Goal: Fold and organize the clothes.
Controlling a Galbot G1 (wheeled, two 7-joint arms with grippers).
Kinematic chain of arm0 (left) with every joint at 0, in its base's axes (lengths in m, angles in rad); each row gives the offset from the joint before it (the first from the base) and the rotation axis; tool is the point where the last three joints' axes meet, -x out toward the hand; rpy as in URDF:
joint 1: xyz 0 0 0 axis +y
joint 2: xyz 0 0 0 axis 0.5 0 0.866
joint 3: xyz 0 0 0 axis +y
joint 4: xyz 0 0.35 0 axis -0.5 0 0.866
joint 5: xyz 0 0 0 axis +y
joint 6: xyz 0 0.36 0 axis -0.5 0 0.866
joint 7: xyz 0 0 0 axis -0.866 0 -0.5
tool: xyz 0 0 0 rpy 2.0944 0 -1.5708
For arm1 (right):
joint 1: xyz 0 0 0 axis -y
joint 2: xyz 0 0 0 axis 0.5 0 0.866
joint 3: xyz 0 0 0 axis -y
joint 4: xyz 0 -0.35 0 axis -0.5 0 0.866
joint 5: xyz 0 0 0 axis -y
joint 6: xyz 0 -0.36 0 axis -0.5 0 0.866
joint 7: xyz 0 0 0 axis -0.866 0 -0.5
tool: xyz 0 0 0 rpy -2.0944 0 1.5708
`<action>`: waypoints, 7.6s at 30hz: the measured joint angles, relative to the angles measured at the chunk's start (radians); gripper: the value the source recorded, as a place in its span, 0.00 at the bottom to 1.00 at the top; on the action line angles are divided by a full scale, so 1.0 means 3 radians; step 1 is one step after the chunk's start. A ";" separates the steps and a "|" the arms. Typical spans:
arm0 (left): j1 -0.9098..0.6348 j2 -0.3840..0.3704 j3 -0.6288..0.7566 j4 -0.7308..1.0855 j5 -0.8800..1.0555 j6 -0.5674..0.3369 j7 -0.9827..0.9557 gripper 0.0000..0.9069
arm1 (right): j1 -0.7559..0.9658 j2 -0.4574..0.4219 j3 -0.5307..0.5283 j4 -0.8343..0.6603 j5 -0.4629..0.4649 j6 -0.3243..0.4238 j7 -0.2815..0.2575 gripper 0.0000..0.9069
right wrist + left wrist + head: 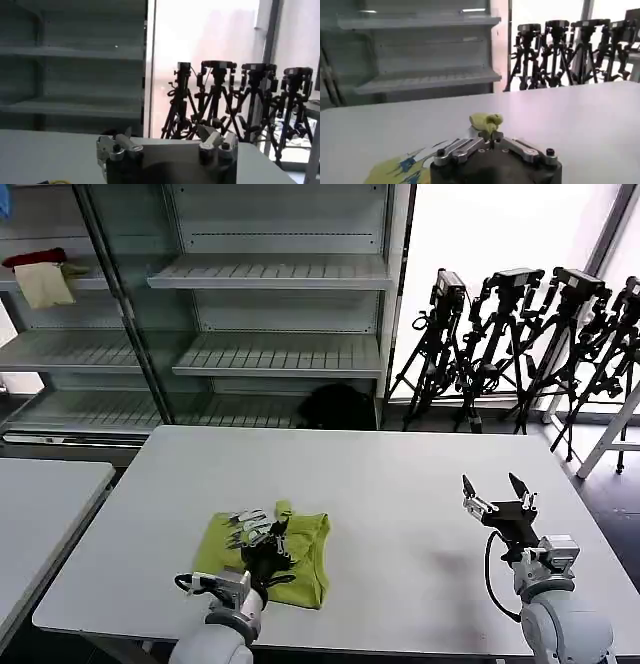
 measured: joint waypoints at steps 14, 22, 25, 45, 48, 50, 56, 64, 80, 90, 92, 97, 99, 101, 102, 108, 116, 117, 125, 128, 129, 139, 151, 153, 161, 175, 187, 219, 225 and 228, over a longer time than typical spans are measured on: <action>-0.0020 -0.0185 0.0219 0.0156 -0.0010 0.0031 -0.0107 1.00 | 0.0002 -0.0007 0.0006 -0.0023 -0.0007 0.0001 -0.0016 1.00; 0.0019 -0.0199 0.0291 0.0183 0.0017 0.0039 -0.0128 1.00 | 0.0002 -0.0004 0.0008 -0.0031 -0.0017 0.0005 -0.0023 1.00; 0.0045 -0.0221 0.0321 0.0184 0.0014 0.0037 -0.0137 1.00 | 0.0005 -0.0004 -0.0002 -0.0031 -0.0029 0.0005 -0.0026 1.00; 0.0010 0.0190 -0.0397 -0.0078 -0.0521 -0.0180 0.0093 1.00 | -0.0013 0.0002 -0.0063 -0.0018 -0.0082 0.0004 -0.0027 1.00; 0.0042 0.0314 -0.0676 -0.0045 -0.0689 -0.0167 0.0152 1.00 | 0.0003 -0.0002 -0.0064 -0.0031 -0.0091 0.0003 -0.0026 1.00; 0.0069 0.0360 -0.0801 -0.0015 -0.0767 -0.0169 0.0192 1.00 | 0.0013 -0.0003 -0.0065 -0.0038 -0.0096 0.0002 -0.0026 1.00; 0.0153 0.0422 -0.1034 0.0109 -0.0866 -0.0188 0.0281 1.00 | 0.0009 0.0005 -0.0069 -0.0040 -0.0110 0.0000 -0.0028 1.00; 0.0208 0.0425 -0.1131 0.0282 -0.0844 -0.0255 0.0353 1.00 | -0.0023 0.0008 -0.0050 -0.0023 -0.0111 0.0001 -0.0029 1.00; 0.0325 0.0339 -0.1151 0.0344 -0.0955 -0.0200 0.0437 0.01 | -0.0036 0.0015 -0.0045 -0.0020 -0.0114 0.0012 -0.0025 1.00; 0.0304 0.0262 -0.1127 0.0360 -0.1188 -0.0107 0.0484 0.01 | -0.0063 0.0010 -0.0004 0.0009 -0.0112 0.0014 -0.0018 1.00; 0.0292 0.0244 -0.1122 0.0371 -0.1230 -0.0104 0.0483 0.00 | -0.0072 0.0008 0.0004 0.0012 -0.0112 0.0014 -0.0017 1.00; 0.0271 0.0231 -0.1131 0.0394 -0.1261 -0.0147 0.0473 0.00 | -0.0086 0.0008 0.0010 0.0015 -0.0110 0.0016 -0.0013 1.00; 0.0276 0.0235 -0.1144 0.0397 -0.1232 -0.0194 0.0485 0.00 | -0.0086 0.0007 0.0013 0.0015 -0.0110 0.0018 -0.0011 1.00; 0.0269 0.0250 -0.1177 0.0397 -0.1164 -0.0260 0.0500 0.00 | -0.0084 0.0004 0.0016 0.0014 -0.0109 0.0019 -0.0009 1.00; 0.0261 0.0261 -0.1196 0.0395 -0.1122 -0.0298 0.0513 0.00 | -0.0082 0.0001 0.0016 0.0010 -0.0109 0.0022 -0.0009 1.00; 0.0195 0.0386 -0.1429 0.0433 -0.0718 -0.0571 0.0637 0.00 | -0.0079 -0.0009 0.0015 -0.0021 -0.0109 0.0045 -0.0005 1.00; 0.0047 0.0804 -0.1977 0.0687 -0.0197 -0.0967 0.0821 0.00 | -0.0105 -0.0028 0.0015 -0.0058 -0.0109 0.0092 0.0001 1.00; 0.0027 0.0870 -0.2046 0.0719 -0.0155 -0.1013 0.0840 0.00 | -0.0107 -0.0032 0.0015 -0.0062 -0.0109 0.0097 0.0000 1.00; -0.0141 0.1404 -0.2501 0.0847 0.0151 -0.1266 0.0999 0.00 | -0.0137 -0.0036 0.0023 -0.0116 -0.0124 0.0148 0.0014 1.00; -0.0157 0.1523 -0.2555 0.0814 0.0297 -0.1334 0.1043 0.00 | -0.0162 -0.0038 0.0023 -0.0161 -0.0130 0.0188 0.0021 1.00; -0.0156 0.1550 -0.2557 0.0786 0.0357 -0.1361 0.1053 0.00 | -0.0167 -0.0039 0.0023 -0.0178 -0.0136 0.0205 0.0027 1.00; -0.0036 0.1230 -0.2063 0.0823 0.1142 -0.1788 0.1093 0.00 | -0.0221 -0.0075 0.0074 -0.0450 -0.0252 0.0446 0.0040 1.00; -0.0088 0.0896 -0.1286 0.0808 0.1366 -0.1952 0.1060 0.00 | -0.0194 -0.0032 0.0081 -0.0507 -0.0233 0.0487 0.0039 1.00; -0.0108 0.0898 -0.1170 0.0735 0.1272 -0.1880 0.1053 0.00 | -0.0193 -0.0024 0.0075 -0.0501 -0.0234 0.0483 0.0039 1.00; -0.0187 0.0849 -0.0692 0.0595 0.0962 -0.1444 0.0990 1.00 | -0.0244 -0.0020 0.0026 -0.0383 -0.0215 0.0406 0.0000 1.00; -0.0258 0.0752 -0.0109 0.0483 0.0653 -0.1005 0.0788 1.00 | -0.0256 0.0100 -0.0287 -0.0008 -0.0158 0.0024 -0.0114 1.00; -0.0239 0.0887 -0.0283 0.0060 0.0091 -0.0838 0.0708 1.00 | -0.0094 0.0207 -0.1019 0.0218 0.0502 -0.0431 0.0115 1.00; 0.0340 0.0626 -0.1109 -0.0172 -0.0453 -0.0925 0.0562 1.00 | 0.0657 0.1041 -0.2151 -0.0850 0.1489 -0.0644 0.1095 0.00; 0.0383 0.0571 -0.1128 -0.0174 -0.0465 -0.0948 0.0537 1.00 | 0.0692 0.1083 -0.2141 -0.0895 0.1524 -0.0658 0.1136 0.00; 0.0413 0.0548 -0.1139 -0.0171 -0.0470 -0.0973 0.0534 1.00 | 0.0694 0.1078 -0.2117 -0.0889 0.1550 -0.0661 0.1157 0.00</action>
